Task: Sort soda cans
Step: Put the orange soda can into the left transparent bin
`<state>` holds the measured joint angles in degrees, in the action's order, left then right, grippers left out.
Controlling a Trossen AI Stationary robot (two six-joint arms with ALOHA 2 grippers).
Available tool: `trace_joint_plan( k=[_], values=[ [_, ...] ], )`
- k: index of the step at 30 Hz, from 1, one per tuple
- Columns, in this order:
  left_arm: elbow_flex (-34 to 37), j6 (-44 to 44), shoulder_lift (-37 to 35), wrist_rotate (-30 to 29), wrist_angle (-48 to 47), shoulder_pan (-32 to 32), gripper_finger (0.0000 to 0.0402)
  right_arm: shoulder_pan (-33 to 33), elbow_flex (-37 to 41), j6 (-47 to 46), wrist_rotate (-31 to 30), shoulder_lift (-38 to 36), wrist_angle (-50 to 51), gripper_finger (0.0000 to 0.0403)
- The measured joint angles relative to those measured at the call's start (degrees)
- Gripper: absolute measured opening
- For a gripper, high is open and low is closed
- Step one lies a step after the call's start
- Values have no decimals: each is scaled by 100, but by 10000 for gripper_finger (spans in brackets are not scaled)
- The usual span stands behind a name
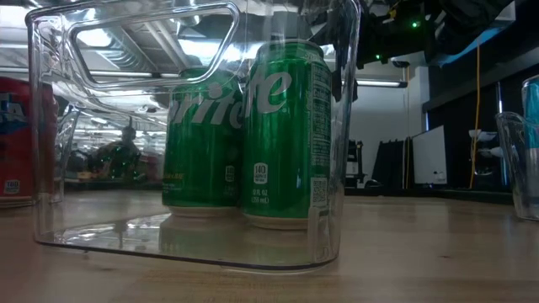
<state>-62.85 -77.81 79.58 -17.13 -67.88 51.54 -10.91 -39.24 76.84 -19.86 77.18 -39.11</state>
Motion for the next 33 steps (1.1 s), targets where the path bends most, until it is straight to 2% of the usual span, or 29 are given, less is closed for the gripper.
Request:
trace_joint_plan(
  k=[5,10,18,33],
  values=[
    [435,-198,131,44,642,120,298,1,-1,0,0,0,0,399],
    [561,-168,154,15,1031,178,301,0,0,0,0,0,-13,399],
    [568,76,154,-10,988,162,330,0,-1,0,0,-2,-24,399],
    [566,95,116,30,986,162,335,2,0,0,0,-2,-24,399]
  ],
)
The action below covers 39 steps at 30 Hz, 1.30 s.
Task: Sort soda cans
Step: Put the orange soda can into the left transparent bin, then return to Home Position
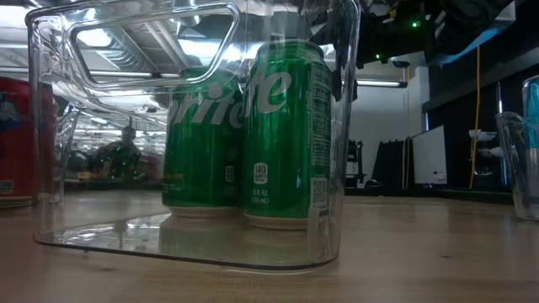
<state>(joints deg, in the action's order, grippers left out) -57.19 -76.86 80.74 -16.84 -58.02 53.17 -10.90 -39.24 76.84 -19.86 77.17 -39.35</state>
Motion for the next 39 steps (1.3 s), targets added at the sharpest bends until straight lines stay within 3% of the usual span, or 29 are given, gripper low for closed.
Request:
trace_joint_plan(
  k=[8,12,18,21,27,32,35,39],
  values=[
    [-522,354,-550,-47,-707,-45,335,0,0,4,-2,2,0,399],
    [-786,768,-1010,-551,-852,-163,335,0,-2,17,-2,0,2,399],
    [-874,2509,-1675,-1640,-726,-595,335,0,0,17,-1,0,13,399],
    [-874,3732,-1914,-1854,-406,-1075,335,-2,0,15,-1,0,-32,399],
    [-872,6357,-2267,-1690,609,-2210,335,0,0,2,0,0,-140,399],
    [-617,7997,-2525,-751,1848,-3190,335,0,0,2,0,0,5,399],
    [-273,8505,-2649,-307,2565,-3879,335,0,0,-50,1,0,132,399],
    [233,8676,-2805,-284,3236,-4717,335,0,0,-138,48,0,62,399]
  ],
)
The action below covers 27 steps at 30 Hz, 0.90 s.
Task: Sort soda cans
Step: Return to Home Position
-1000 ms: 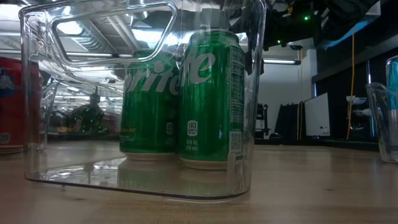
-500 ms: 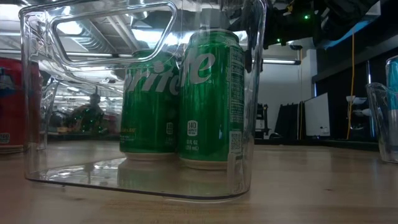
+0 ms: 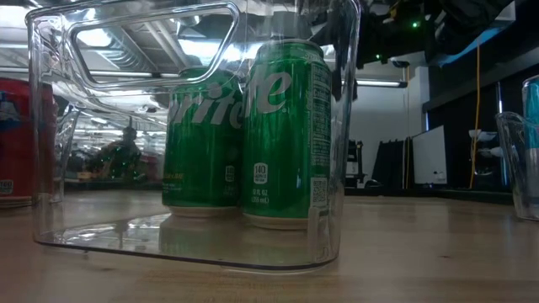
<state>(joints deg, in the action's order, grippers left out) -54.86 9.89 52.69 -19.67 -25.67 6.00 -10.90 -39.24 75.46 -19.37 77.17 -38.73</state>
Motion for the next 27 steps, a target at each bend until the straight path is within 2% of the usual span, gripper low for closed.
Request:
trace_joint_plan(
  k=[2,7,11,16,23,27],
  values=[
    [243,86,-142,3,367,-351,335,0,0,-11,51,0,-51,399],
    [848,155,-614,9,1080,-1112,335,0,0,-337,767,-4,-44,398],
    [1315,180,-1062,502,1278,-1651,335,0,-24,-335,1513,-48,47,368],
    [1802,28,-1546,1030,1312,-2134,335,-202,-118,-559,2355,-550,807,264],
    [2352,-28,-2101,1076,1315,-2297,335,-186,-111,-444,2337,-1668,2331,85],
    [2677,-126,-2484,1078,1447,-2295,335,-188,273,-411,2544,-2241,2448,13]
  ],
)
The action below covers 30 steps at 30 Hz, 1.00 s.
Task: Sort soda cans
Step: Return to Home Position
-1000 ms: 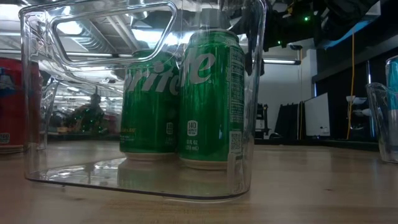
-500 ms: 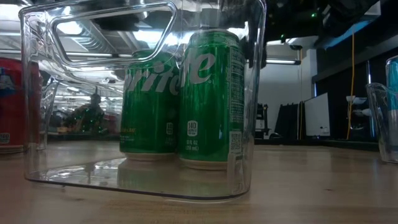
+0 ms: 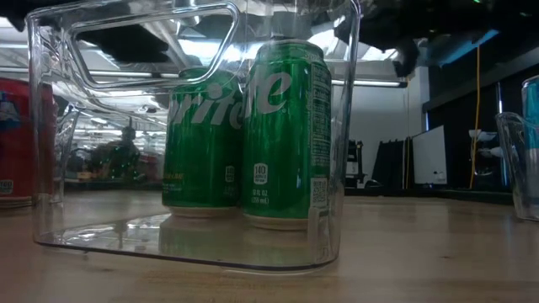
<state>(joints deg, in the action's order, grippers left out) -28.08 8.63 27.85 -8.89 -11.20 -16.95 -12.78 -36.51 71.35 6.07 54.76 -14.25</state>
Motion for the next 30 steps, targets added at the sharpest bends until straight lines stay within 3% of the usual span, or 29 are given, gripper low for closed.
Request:
trace_joint_plan(
  k=[6,11,19,30],
  values=[
    [365,-235,-542,37,282,2,335,0,1152,-31,106,-920,-1075,29],
    [491,-291,-723,42,237,2,335,0,1810,-84,381,-1552,-1216,37],
    [523,-1295,-733,39,-8,7,335,2,2416,-322,405,-2021,-1232,37],
    [571,-1124,-698,121,-122,9,324,2,2920,-553,349,-2784,-1282,37]
  ],
)
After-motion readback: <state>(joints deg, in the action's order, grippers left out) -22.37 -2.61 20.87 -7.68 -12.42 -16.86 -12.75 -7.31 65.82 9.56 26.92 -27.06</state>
